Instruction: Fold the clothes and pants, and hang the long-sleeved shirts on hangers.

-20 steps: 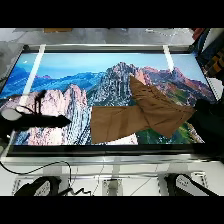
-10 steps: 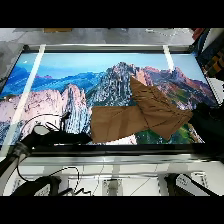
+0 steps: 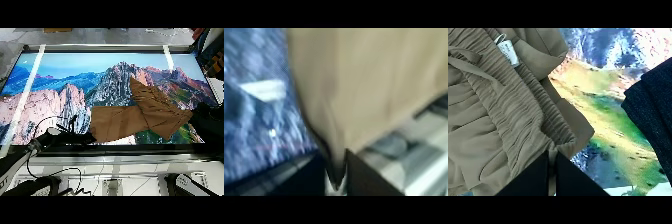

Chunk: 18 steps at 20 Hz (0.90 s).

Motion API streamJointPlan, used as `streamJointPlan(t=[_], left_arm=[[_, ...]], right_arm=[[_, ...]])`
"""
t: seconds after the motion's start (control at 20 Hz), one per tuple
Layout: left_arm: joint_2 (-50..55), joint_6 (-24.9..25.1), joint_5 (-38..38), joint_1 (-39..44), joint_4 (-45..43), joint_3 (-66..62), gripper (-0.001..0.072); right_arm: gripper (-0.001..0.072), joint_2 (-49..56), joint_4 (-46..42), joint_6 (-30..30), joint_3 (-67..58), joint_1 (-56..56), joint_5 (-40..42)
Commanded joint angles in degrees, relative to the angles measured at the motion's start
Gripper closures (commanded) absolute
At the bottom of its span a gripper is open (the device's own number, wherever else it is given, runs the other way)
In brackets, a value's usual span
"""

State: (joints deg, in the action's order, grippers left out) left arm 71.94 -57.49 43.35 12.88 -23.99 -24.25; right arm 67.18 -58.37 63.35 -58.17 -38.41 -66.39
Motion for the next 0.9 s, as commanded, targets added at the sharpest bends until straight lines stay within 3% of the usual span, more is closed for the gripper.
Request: streamJointPlan(t=[0.0, 0.2, 0.45, 0.7, 0.85], left_arm=[[0.7, 0.1, -6.3, 0.2, 4.1, -1.0, 0.069], [0.5, 0.1, -6.9, -1.6, 3.9, -8.4, 0.0691], [-1.4, 0.0, -5.8, -15.4, 3.9, -26.1, 0.0692], [-7.2, 0.0, -1.7, -33.4, 0.7, -40.4, 0.0692], [-11.0, 0.0, -0.9, -41.6, -6.2, -41.5, 0.0692]], right_arm=[[0.0673, 0.0, 0.1, 0.0, 0.0, 0.0, -0.1], [0.0673, 0.0, 6.1, 0.0, 0.0, 0.4, -0.7], [0.0673, 0.0, 14.9, 0.0, -3.2, 5.7, 2.9], [0.0673, 0.0, 14.3, 2.2, -14.3, 8.1, 8.9], [0.0673, 0.0, 7.4, 5.3, -18.3, 7.3, 9.0]])
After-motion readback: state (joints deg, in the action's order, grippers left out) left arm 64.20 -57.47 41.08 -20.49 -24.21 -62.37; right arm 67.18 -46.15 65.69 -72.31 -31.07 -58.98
